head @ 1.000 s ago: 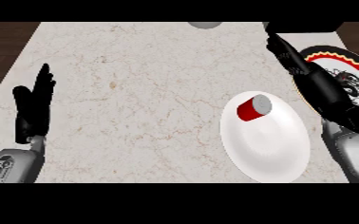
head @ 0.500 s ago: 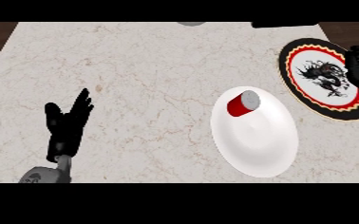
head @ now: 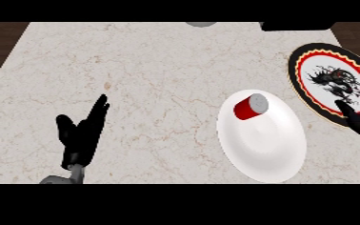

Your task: Pick the can from the plate and place it in the plate

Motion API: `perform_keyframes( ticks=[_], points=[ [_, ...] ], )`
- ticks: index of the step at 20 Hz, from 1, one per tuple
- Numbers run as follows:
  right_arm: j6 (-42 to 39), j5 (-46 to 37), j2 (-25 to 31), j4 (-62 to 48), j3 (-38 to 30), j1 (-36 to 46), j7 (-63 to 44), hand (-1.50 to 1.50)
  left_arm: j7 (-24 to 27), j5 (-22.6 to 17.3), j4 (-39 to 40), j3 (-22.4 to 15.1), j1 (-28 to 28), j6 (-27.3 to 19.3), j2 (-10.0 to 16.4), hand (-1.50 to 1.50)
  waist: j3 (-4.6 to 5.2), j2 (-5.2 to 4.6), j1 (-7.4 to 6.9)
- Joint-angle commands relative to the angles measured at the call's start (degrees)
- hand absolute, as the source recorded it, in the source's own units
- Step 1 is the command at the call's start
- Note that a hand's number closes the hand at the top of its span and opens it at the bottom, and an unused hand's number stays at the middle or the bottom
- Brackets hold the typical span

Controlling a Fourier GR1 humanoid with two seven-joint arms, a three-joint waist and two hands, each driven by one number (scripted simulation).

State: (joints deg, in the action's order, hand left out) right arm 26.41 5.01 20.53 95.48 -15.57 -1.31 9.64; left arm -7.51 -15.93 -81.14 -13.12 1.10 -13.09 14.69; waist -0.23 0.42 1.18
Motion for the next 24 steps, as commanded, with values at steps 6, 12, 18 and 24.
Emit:
perform_keyframes(
  ticks=[6, 12, 18, 24],
  points=[
    [-11.5, -9.0, 13.8, 9.1, 8.6, -9.6, -20.1, -1.50, -3.9, -0.4, 0.3, 0.0, 0.8, 1.4, 0.5, 0.00, 0.46, -0.44, -0.53],
    [-15.6, -14.1, 17.5, 17.9, 14.5, -7.0, -36.8, -1.50, -6.4, 1.7, -2.4, -2.1, 1.4, -0.8, -1.9, 0.00, 0.31, -0.41, -1.06],
    [-16.0, -24.3, 13.2, 20.0, 24.1, 2.8, -52.4, -1.50, -4.0, 2.6, -1.1, -1.3, -0.2, 1.6, -1.7, 0.00, 0.26, -0.43, -1.54],
    [-17.6, -31.5, 7.0, 11.8, 28.7, 11.2, -59.3, -1.50, -3.6, 2.2, 0.7, 0.4, 0.3, 2.7, -3.2, 0.00, 0.26, -0.51, -1.68]
  ],
)
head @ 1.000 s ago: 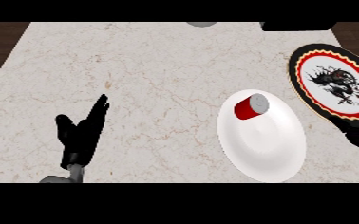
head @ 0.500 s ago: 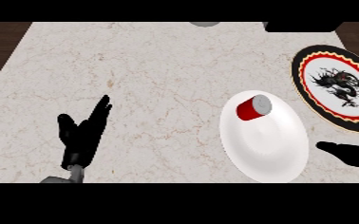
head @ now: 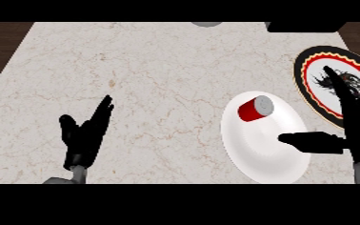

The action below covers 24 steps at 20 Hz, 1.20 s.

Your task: Pick the can from the plate and place it in the plate

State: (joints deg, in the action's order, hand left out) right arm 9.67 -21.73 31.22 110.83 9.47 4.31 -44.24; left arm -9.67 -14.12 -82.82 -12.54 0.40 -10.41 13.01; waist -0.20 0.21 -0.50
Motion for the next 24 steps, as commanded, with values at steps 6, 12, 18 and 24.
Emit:
perform_keyframes(
  ticks=[6, 12, 18, 24],
  points=[
    [-6.2, -2.8, -8.2, -4.0, 1.9, 5.5, -5.9, -1.50, -1.5, 1.4, 0.3, 1.9, -1.3, 1.5, -1.3, 0.00, 0.21, -0.20, 0.35],
    [-4.3, -8.7, -14.9, -8.7, 4.0, 6.1, -2.3, -1.50, -3.9, 4.3, -1.5, 1.8, -0.6, 0.4, -3.4, 0.00, 0.20, -0.20, 0.38],
    [-7.1, -14.6, -15.5, -10.3, 5.0, 7.0, -7.7, -1.50, -1.1, 3.8, 0.7, 3.6, -1.9, 3.6, -2.9, 0.00, 0.21, -0.20, 0.38],
    [-8.8, -16.0, -16.7, -15.3, 1.9, 7.7, -4.2, -1.50, -4.9, 6.1, -0.3, 4.2, 1.1, 2.2, -4.4, 0.00, 0.20, -0.20, 0.45]
  ],
)
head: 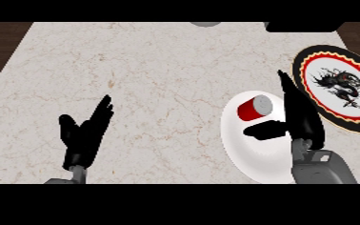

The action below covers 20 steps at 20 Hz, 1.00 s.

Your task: Pick the can from the plate and place it in the plate

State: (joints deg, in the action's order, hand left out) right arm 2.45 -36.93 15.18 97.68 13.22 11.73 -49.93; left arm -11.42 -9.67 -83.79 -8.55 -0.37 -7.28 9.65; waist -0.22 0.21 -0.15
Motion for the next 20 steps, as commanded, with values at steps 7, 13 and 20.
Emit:
perform_keyframes(
  ticks=[7, 13, 20],
  points=[
    [-1.3, -0.3, -2.5, -9.9, -3.6, 1.6, 7.8, -1.50, 1.1, 0.6, 5.2, 2.2, 1.2, 3.0, -1.3, 0.00, 0.22, -0.26, 0.07],
    [-5.4, -3.2, -2.4, -15.1, -0.5, 4.9, 9.5, 1.50, -2.0, 1.1, -2.5, 0.5, -4.2, 2.8, -1.1, 0.00, 0.21, -0.18, -0.34],
    [-1.4, -8.5, -3.5, -18.0, -1.4, 3.1, 14.7, 1.50, -0.5, 0.3, 1.8, 3.7, -2.2, 5.4, -1.3, 0.00, 0.22, -0.22, -0.02]
  ],
)
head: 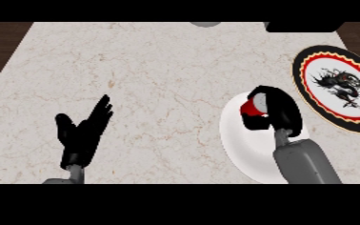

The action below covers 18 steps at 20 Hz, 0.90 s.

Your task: Pick the can from the plate and place it in the plate

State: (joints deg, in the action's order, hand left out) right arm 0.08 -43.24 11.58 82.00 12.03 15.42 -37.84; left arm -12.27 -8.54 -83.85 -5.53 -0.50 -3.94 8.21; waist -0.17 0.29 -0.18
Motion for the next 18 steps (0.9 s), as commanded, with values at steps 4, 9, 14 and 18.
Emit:
perform_keyframes(
  ticks=[4, 9, 14, 18],
  points=[
    [0.8, -3.5, 3.9, 8.0, 3.1, -8.0, 8.0, 1.50, -0.9, 0.0, 0.2, 0.8, -2.7, 0.7, 0.1, 0.00, 0.17, -0.10, 0.62],
    [-6.0, -4.4, 11.1, 19.0, 20.2, -18.0, 25.2, 1.50, -0.3, 0.4, 0.2, 1.2, -3.2, -1.0, -0.5, 0.00, 0.18, 1.07, 2.92],
    [7.8, -0.4, 17.2, 36.9, 14.6, -29.2, 37.6, 1.50, -0.3, 1.1, -2.4, 0.7, -5.2, -1.5, -0.4, 0.00, 0.01, 0.87, 4.02],
    [14.8, 5.9, 19.8, 44.8, 7.0, -40.5, 42.7, 1.50, 0.7, -0.1, 0.0, 1.6, -5.4, 0.0, -0.4, 0.00, 0.05, 0.32, 3.82]
  ],
)
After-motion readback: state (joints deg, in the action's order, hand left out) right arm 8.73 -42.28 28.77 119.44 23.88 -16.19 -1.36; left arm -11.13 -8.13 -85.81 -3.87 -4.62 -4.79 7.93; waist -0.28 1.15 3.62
